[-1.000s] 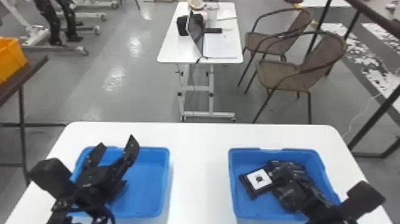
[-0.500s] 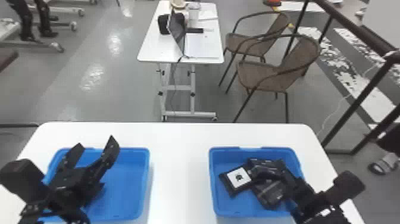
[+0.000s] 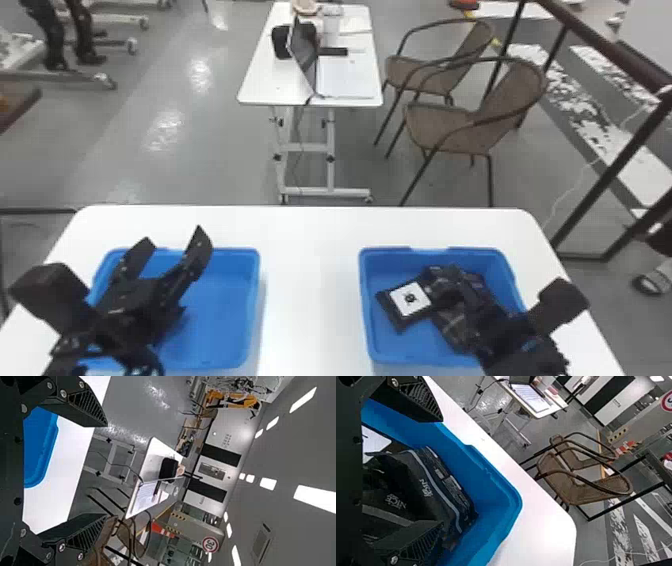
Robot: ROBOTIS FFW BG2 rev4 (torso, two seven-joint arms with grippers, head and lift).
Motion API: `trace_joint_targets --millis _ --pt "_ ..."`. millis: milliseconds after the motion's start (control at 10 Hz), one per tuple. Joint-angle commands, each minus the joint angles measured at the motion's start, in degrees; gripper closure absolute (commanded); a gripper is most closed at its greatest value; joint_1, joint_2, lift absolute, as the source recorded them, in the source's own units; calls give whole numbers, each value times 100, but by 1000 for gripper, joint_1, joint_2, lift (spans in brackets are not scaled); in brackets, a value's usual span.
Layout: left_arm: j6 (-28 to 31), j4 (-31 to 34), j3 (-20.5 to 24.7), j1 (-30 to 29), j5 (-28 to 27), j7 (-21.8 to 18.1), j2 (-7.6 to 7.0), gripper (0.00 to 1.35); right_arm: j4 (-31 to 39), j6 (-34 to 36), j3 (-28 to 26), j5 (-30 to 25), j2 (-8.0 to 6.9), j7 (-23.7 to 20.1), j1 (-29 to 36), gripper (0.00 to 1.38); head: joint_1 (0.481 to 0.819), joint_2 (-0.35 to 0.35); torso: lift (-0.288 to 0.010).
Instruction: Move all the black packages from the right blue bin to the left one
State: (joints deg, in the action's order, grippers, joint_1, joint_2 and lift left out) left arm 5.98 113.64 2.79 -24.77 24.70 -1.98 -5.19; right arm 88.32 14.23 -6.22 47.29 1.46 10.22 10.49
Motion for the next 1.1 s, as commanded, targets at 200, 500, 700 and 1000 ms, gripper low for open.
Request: trace_joint_targets --millis 200,500,700,1000 --pt "-18 0 11 7 0 -13 0 229 -104 -35 7 -80 -76 244 -65 96 695 -25 -40" --pt "0 0 11 34 0 -83 -9 229 -87 458 192 -792 153 261 -302 96 695 -35 -40" --pt "-35 0 20 34 0 -92 0 229 -139 642 271 -994 197 279 -355 94 695 -26 -40" --pt "-53 0 38 25 18 -92 -9 229 -227 1002 218 -1495 285 287 -531 90 695 -23 -40"
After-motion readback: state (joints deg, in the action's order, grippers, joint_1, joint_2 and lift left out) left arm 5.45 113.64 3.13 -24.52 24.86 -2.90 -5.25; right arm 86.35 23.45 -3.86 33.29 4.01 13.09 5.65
